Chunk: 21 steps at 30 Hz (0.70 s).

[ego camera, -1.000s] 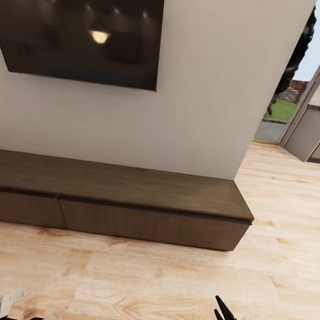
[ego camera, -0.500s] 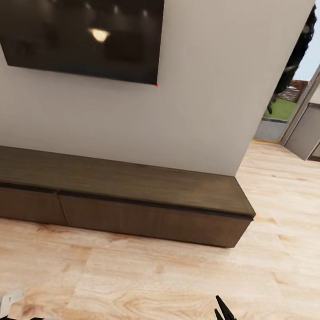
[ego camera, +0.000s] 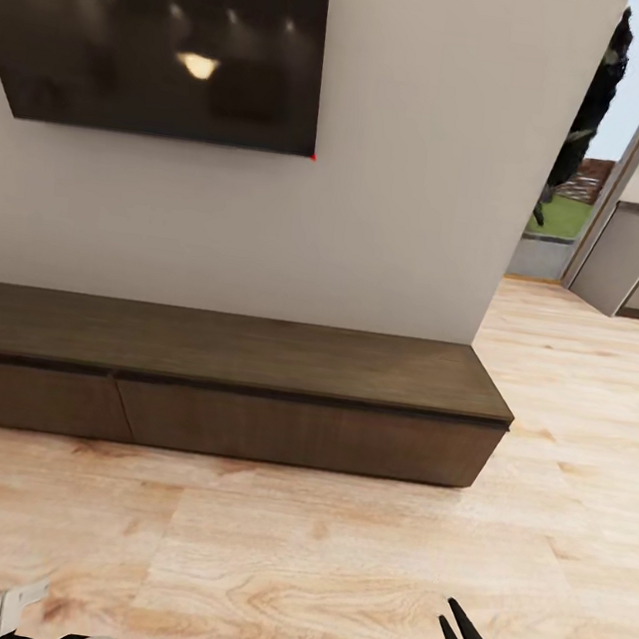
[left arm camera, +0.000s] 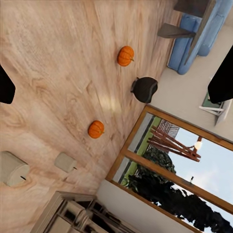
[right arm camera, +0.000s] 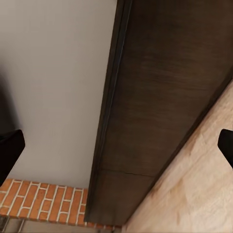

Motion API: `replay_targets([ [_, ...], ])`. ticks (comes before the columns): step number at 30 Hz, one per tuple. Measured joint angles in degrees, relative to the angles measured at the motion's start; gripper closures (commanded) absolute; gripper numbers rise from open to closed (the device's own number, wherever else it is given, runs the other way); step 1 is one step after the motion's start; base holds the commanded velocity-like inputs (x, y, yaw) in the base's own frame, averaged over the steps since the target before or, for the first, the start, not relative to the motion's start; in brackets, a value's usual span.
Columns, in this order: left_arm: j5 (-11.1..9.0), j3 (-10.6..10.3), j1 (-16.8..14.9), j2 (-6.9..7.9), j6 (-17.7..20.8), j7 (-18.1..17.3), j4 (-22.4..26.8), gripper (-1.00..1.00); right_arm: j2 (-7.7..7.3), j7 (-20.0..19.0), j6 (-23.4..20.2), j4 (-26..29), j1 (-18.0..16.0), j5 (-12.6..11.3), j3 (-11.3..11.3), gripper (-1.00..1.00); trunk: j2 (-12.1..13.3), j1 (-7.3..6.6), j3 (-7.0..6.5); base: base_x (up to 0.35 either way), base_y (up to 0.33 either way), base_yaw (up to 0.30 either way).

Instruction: Place each of the two pumpkins and all three candles from the living room inside a cabinet in the living room (use any cabinet), then make sure every cabinet is closed, and position the cauldron so it is next to a table in the living room.

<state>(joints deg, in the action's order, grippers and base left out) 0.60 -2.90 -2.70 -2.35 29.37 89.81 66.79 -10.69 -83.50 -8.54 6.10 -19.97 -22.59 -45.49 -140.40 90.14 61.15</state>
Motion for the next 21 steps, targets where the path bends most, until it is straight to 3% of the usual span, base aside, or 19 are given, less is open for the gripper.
replay_targets([
  [10, -0.1, 0.0, 0.0, 0.0, 0.0, 0.0, 0.0, -1.0, -0.18, -1.4, 0.0, 0.0, 0.2, 0.1, -0.4, -1.0, -0.4, 0.22, 0.18, 0.017, 0.0, 0.0],
  [21, 0.0, -0.1, 0.0, 0.01, 0.0, 0.0, -1.1, -1.0, -0.2, -0.7, 0.3, 0.1, 0.2, 0.2, -0.4, -1.0, -0.4, 0.19, 0.18, 0.271, -0.015, 0.0],
])
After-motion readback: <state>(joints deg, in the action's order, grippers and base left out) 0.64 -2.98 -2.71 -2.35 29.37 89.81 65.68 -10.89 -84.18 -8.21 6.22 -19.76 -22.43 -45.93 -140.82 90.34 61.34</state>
